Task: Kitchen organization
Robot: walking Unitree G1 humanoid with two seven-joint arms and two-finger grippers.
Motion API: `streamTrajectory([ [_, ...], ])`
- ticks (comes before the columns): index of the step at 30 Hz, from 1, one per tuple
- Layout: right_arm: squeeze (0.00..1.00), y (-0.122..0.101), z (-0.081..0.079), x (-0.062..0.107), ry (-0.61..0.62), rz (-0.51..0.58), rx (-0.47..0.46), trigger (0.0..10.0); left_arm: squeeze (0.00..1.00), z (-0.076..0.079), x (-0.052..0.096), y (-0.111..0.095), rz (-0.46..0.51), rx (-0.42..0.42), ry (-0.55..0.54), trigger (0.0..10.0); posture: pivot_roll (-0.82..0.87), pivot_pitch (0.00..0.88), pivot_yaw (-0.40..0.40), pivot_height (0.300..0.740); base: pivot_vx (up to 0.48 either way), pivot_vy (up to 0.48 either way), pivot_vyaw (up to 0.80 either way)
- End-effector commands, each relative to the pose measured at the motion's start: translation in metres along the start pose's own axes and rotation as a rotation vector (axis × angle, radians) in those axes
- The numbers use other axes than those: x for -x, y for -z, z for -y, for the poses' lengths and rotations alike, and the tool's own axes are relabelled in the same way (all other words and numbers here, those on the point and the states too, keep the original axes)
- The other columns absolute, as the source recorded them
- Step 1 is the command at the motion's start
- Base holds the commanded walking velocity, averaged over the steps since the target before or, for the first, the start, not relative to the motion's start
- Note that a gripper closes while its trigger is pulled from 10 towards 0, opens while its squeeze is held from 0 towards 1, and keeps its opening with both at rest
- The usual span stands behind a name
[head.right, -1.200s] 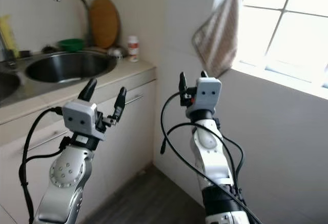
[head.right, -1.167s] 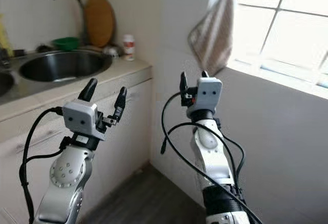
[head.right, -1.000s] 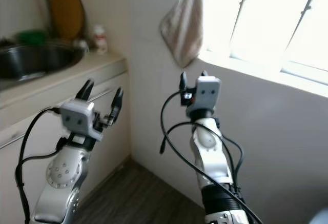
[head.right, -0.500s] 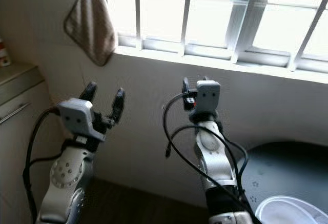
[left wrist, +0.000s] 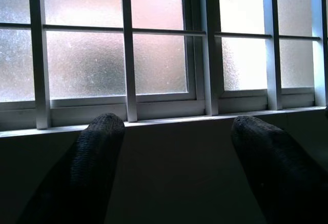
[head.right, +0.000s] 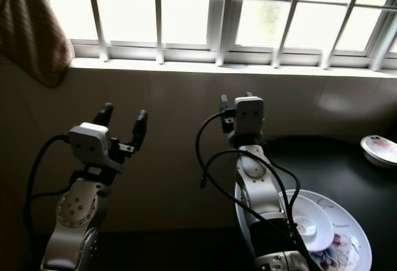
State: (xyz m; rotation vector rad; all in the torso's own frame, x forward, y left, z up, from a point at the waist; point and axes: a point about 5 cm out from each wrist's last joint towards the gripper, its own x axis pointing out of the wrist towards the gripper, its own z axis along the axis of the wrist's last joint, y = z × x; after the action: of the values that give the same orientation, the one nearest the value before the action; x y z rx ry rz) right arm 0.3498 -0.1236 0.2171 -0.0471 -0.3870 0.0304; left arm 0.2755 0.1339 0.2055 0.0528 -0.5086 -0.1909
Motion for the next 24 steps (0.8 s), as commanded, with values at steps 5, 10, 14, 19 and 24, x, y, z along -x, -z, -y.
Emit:
streamTrajectory([
  [5,0.0,0.0024,0.0049,-0.0021,0.023,-0.026,0.001,10.0,0.0,0.0045,-0.0012,0.0003,0.0,0.014,0.018,10.0,0.12,0.0,-0.059,0.74,0.0,0.0,-0.8],
  [10,0.0,0.0031,0.0036,-0.0012,0.013,-0.029,0.013,10.0,0.0,0.0041,-0.001,0.0016,-0.015,0.035,0.015,10.0,0.12,0.0,-0.057,0.74,0.0,0.105,-0.8],
  [14,0.0,0.0032,0.0035,-0.0012,0.008,-0.028,0.021,10.0,0.0,0.0041,-0.0017,0.0043,-0.038,0.072,0.013,10.0,0.12,0.0,-0.057,0.74,0.0,0.467,-0.8],
  [19,0.0,0.0019,0.0028,-0.0017,-0.004,-0.023,0.04,10.0,0.0,0.0045,-0.0022,0.0018,-0.016,0.068,0.016,10.0,0.11,0.0,-0.055,0.74,0.0,0.469,-0.64],
  [24,0.0,0.0049,-0.0004,0.0007,-0.026,-0.036,0.105,10.0,0.0,0.0044,-0.0022,0.0016,-0.018,0.048,0.018,10.0,0.11,0.0,-0.056,0.74,0.0,0.094,0.0],
])
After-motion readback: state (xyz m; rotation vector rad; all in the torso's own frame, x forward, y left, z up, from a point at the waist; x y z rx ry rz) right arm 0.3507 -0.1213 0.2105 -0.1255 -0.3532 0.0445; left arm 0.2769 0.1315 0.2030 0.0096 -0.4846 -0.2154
